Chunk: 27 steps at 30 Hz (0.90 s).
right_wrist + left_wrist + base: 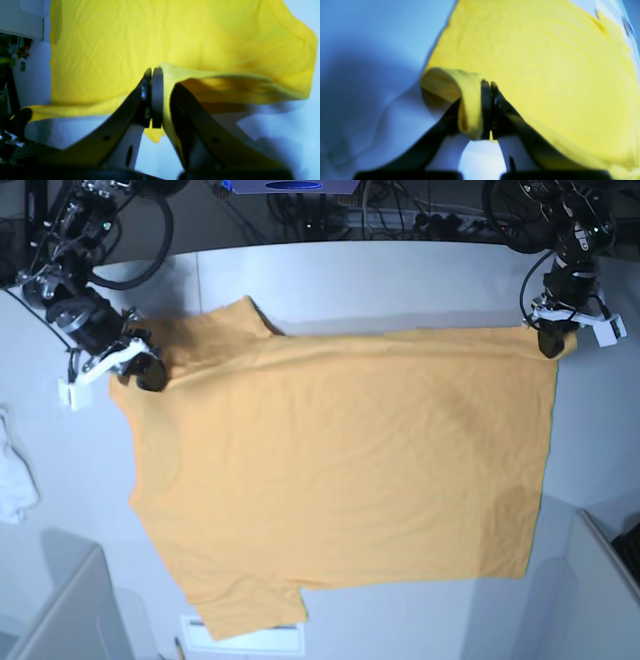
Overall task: Fold the T-shirt properly
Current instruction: 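Lift the shoulder corners and pull them toward the robot, then release the shoulders and raise both grippers off the shirt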
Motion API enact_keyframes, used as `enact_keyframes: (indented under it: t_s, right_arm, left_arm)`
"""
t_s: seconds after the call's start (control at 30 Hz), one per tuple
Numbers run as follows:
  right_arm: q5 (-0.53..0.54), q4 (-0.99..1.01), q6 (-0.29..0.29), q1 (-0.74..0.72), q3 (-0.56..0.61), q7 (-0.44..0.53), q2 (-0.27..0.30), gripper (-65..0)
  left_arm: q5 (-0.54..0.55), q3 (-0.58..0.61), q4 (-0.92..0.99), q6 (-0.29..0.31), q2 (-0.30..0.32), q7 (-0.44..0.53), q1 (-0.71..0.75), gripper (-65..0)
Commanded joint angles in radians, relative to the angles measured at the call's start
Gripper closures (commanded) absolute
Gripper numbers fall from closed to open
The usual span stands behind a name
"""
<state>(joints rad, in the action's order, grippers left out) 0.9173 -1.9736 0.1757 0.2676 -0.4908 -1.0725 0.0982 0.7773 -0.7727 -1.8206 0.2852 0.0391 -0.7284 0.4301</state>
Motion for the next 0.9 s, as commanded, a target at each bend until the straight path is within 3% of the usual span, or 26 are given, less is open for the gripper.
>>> enact_keyframes:
  t_s: [0.0, 0.13, 0.23, 0.47, 0.6, 0.87]
  right_arm:
    - [0.027, -0.014, 0.005, -0.024, -0.003, 0.005, 0.011, 0.0]
    - [0.024, 0.012, 0.005, -0.086, 0.002, -0.039, 0.010, 0.0]
    - [0.024, 0.078, -0.026, -0.118, 0.007, -0.038, 0.013, 0.0]
    - [0.024, 0.170, -0.028, -0.196, 0.010, -0.042, 0.036, 0.0]
    - [0.024, 0.233, -0.029, -0.241, 0.010, -0.044, 0.041, 0.0]
    - [-0.008, 0.300, -0.032, -0.311, 0.086, -0.036, 0.042, 0.0]
  left_arm:
    - [0.017, -0.006, -0.018, 0.004, 0.011, 0.019, -0.003, 0.0]
    - [0.011, -0.006, -0.015, 0.003, 0.011, 0.019, -0.026, 0.0]
    - [0.011, -0.006, -0.014, 0.003, 0.011, 0.019, -0.033, 0.0]
    - [0.011, -0.006, -0.014, -0.001, 0.009, 0.019, -0.066, 0.0]
    - [0.011, -0.006, 0.003, -0.074, 0.011, 0.019, -0.089, 0.0]
    - [0.011, -0.006, 0.069, -0.085, 0.012, 0.019, -0.147, 0.0]
